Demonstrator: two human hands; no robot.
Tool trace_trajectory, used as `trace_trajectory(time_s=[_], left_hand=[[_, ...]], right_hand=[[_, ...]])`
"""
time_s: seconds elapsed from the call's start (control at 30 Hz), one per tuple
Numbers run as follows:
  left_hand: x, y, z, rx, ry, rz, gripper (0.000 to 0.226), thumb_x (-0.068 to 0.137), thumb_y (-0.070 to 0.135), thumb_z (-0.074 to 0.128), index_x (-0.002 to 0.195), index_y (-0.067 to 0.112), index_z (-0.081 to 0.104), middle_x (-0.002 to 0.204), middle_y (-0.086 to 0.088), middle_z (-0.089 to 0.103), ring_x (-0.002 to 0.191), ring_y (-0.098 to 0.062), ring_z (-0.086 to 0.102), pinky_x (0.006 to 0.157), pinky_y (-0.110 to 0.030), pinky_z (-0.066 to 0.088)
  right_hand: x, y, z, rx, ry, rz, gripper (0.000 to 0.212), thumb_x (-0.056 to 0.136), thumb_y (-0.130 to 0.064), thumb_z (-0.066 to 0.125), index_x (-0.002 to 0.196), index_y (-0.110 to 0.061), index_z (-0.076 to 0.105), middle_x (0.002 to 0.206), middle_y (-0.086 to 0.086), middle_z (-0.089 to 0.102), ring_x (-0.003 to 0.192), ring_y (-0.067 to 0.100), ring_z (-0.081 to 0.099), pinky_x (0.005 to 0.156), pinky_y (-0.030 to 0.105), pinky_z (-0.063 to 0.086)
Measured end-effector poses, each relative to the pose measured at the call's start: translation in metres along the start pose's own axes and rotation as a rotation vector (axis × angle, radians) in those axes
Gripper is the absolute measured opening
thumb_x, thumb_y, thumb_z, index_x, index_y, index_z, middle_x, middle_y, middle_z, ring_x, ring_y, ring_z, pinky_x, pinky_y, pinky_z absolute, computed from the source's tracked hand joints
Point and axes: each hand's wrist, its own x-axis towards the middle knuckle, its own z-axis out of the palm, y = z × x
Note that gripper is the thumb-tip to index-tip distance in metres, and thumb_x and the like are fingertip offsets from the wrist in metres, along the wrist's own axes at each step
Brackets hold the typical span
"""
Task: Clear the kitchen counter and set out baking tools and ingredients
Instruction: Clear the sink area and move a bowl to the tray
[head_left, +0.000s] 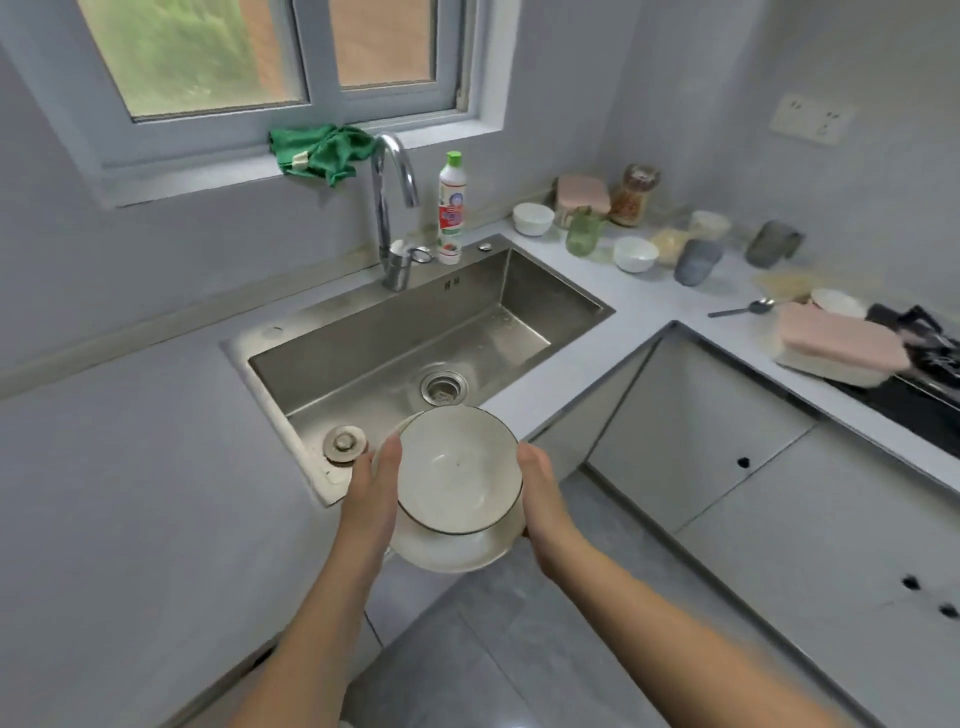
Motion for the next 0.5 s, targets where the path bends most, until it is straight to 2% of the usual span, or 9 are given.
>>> trace_trajectory(time_s=[0.03, 0.1, 0.17, 0.27, 0.33, 0.43, 0.5], left_hand=[[-0.003, -0.004, 0.019, 0.003, -0.025, -0.005, 0.077, 0.066, 0.087, 0.045, 0.12, 0.031, 0.055, 0.123, 0.008, 0.06, 0.115, -0.018, 0.055, 0.104, -0.046, 0.042], [-0.02, -0.008, 0.069, 0.02, -0.069, 0.002, 0.055, 0.081, 0.075, 0.044, 0.113, 0.031, 0.051, 0.12, 0.012, 0.055, 0.112, -0.014, 0.051, 0.1, -0.038, 0.04], [-0.031, -0.012, 0.106, 0.051, -0.101, -0.002, 0.041, 0.091, 0.062, 0.041, 0.115, 0.03, 0.046, 0.116, 0.01, 0.051, 0.11, -0.016, 0.049, 0.095, -0.038, 0.041], [-0.053, -0.008, 0.164, 0.113, -0.179, 0.023, 0.049, 0.09, 0.062, 0.04, 0.121, 0.026, 0.047, 0.119, 0.007, 0.053, 0.112, -0.018, 0.051, 0.1, -0.043, 0.042], [-0.059, -0.006, 0.195, 0.158, -0.22, 0.055, 0.056, 0.086, 0.065, 0.04, 0.122, 0.024, 0.05, 0.12, 0.006, 0.056, 0.111, -0.017, 0.052, 0.096, -0.041, 0.043], [-0.063, -0.004, 0.239, 0.211, -0.299, 0.081, 0.058, 0.083, 0.066, 0.038, 0.118, 0.023, 0.055, 0.117, 0.005, 0.059, 0.106, -0.016, 0.055, 0.086, -0.039, 0.045], [-0.068, -0.001, 0.27, 0.26, -0.343, 0.065, 0.062, 0.078, 0.071, 0.037, 0.117, 0.026, 0.055, 0.116, 0.005, 0.06, 0.107, -0.018, 0.055, 0.088, -0.042, 0.047]], right_hand=[[-0.004, 0.0, -0.02, 0.008, 0.016, 0.002, 0.048, 0.076, -0.057, 0.041, 0.108, -0.024, 0.051, 0.099, -0.006, 0.059, 0.093, 0.016, 0.056, 0.082, 0.038, 0.048], [-0.012, 0.001, -0.071, 0.032, 0.05, -0.022, 0.041, 0.073, -0.054, 0.042, 0.101, -0.024, 0.047, 0.093, -0.007, 0.054, 0.087, 0.016, 0.052, 0.075, 0.034, 0.046], [-0.021, 0.0, -0.11, 0.037, 0.1, -0.025, 0.042, 0.073, -0.053, 0.041, 0.102, -0.023, 0.049, 0.098, -0.006, 0.057, 0.09, 0.015, 0.054, 0.081, 0.037, 0.047], [-0.032, 0.005, -0.17, 0.052, 0.187, -0.03, 0.044, 0.075, -0.055, 0.039, 0.107, -0.028, 0.052, 0.108, -0.004, 0.059, 0.097, 0.016, 0.057, 0.091, 0.04, 0.048], [-0.039, 0.006, -0.202, 0.073, 0.233, -0.021, 0.044, 0.074, -0.058, 0.039, 0.105, -0.029, 0.051, 0.107, -0.005, 0.059, 0.099, 0.017, 0.056, 0.093, 0.041, 0.047], [-0.043, 0.007, -0.243, 0.086, 0.289, -0.057, 0.041, 0.073, -0.057, 0.037, 0.089, -0.022, 0.048, 0.09, -0.005, 0.053, 0.087, 0.02, 0.05, 0.078, 0.034, 0.042], [-0.044, 0.009, -0.272, 0.114, 0.34, -0.064, 0.04, 0.074, -0.056, 0.036, 0.092, -0.023, 0.051, 0.091, -0.006, 0.054, 0.086, 0.017, 0.051, 0.076, 0.033, 0.041]])
